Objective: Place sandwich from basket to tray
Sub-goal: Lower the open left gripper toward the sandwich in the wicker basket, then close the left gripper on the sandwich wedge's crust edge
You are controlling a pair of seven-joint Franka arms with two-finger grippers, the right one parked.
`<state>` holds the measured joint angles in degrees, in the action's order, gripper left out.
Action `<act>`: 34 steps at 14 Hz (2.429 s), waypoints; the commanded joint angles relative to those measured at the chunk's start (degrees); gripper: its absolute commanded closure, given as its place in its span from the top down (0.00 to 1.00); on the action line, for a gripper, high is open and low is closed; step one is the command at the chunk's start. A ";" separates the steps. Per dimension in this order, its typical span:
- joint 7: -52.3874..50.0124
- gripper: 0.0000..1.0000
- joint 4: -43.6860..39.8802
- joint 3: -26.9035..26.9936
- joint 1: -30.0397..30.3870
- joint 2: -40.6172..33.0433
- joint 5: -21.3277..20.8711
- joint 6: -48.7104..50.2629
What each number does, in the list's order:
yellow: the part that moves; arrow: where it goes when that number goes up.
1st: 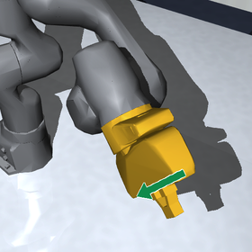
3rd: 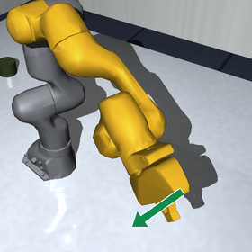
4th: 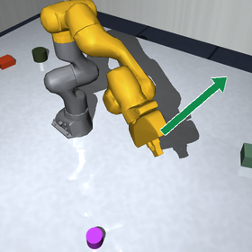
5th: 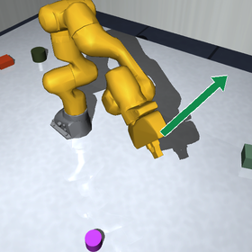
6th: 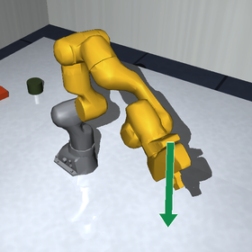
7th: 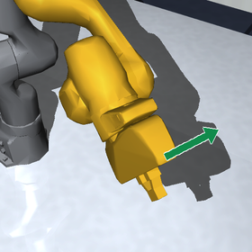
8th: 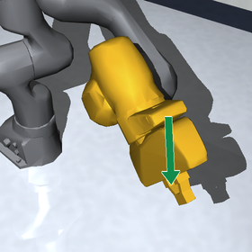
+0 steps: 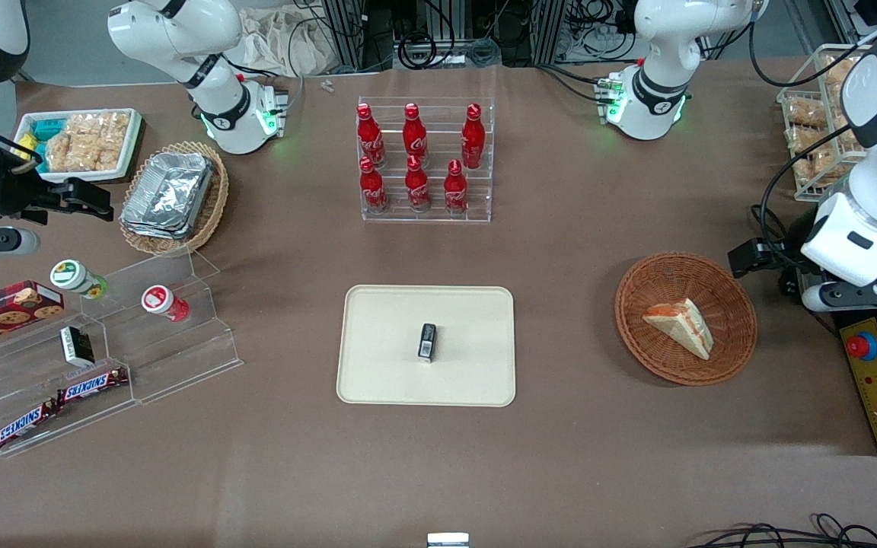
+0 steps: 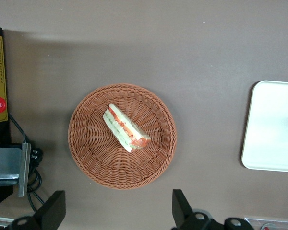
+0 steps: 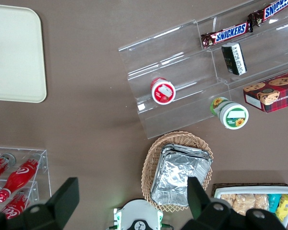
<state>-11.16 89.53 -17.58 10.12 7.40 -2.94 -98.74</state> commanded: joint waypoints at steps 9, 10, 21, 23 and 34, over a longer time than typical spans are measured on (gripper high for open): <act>-14.30 1.00 3.78 -0.35 0.34 2.09 -0.92 -0.21; -17.63 1.00 7.02 -0.35 0.43 1.57 -1.01 -3.97; -33.39 1.00 24.99 4.04 0.34 10.07 -2.94 -35.89; -36.03 1.00 24.99 4.04 0.34 12.36 -3.12 -38.01; -45.70 1.00 25.07 4.13 0.17 17.02 -3.12 -38.19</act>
<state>-53.63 114.28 -13.17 10.12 23.61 -4.59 -136.03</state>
